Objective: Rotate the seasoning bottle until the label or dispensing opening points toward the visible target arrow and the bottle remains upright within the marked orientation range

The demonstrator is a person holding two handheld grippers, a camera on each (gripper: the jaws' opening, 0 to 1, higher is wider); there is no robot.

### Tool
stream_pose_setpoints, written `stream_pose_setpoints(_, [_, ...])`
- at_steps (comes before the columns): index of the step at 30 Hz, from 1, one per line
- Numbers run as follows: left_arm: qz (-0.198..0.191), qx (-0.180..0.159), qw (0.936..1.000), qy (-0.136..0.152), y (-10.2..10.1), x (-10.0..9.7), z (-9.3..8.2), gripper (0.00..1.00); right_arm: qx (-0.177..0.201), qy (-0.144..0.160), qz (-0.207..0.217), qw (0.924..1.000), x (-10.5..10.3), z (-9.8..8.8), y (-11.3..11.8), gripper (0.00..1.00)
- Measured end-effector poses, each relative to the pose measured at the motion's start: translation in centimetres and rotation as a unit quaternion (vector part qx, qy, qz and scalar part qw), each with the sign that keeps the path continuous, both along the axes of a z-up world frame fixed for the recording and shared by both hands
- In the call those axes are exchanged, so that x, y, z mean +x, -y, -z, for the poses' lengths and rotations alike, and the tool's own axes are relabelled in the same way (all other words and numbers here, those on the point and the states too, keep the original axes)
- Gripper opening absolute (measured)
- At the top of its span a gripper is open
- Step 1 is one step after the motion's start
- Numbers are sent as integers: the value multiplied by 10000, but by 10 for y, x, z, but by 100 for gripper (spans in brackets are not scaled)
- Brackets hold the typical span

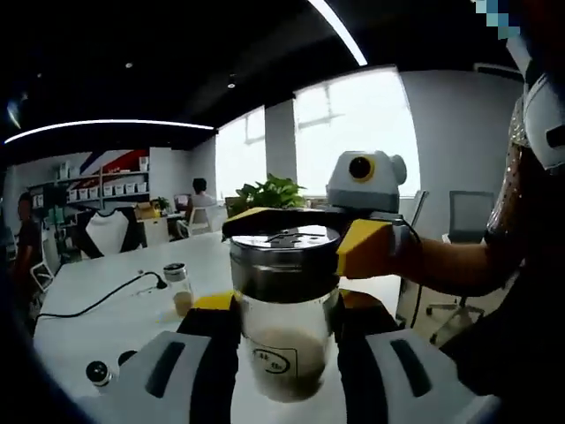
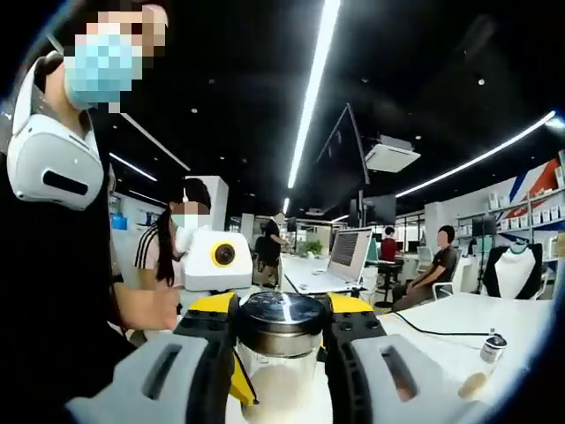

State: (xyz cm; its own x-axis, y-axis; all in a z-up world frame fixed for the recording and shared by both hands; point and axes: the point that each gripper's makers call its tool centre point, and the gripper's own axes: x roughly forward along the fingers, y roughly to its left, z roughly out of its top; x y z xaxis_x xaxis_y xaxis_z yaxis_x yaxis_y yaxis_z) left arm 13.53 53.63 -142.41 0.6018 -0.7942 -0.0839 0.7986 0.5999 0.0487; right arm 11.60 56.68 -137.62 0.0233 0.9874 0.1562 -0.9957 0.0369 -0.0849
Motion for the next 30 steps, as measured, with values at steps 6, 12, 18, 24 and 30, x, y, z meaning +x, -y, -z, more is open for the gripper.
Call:
stream_pose_setpoints(6, [-1004, 467, 9938, 55, -14, 19, 11, 43, -209, -245, 675, 9972, 15, 12, -2, 36])
stream_pose_setpoints(12, [-1887, 820, 9786, 56, -31, 33, 22, 43, -179, -647, 1543, 9857, 29, 24, -11, 37])
stream_pose_setpoints(18, [-2139, 1029, 9712, 215, -33, 30, 24, 43, 172, -1227, 1678, 9780, 33, 26, -21, 38])
stream_pose_setpoints(24, [-2186, 1045, 9698, 276, -34, 29, 23, 43, 30, -1078, 1662, 9802, 29, 26, -26, 38])
stream_pose_setpoints(30, [-1751, 1008, 9786, 383, -29, 23, 20, 43, -256, -638, 1078, 9918, 20, 25, -23, 37])
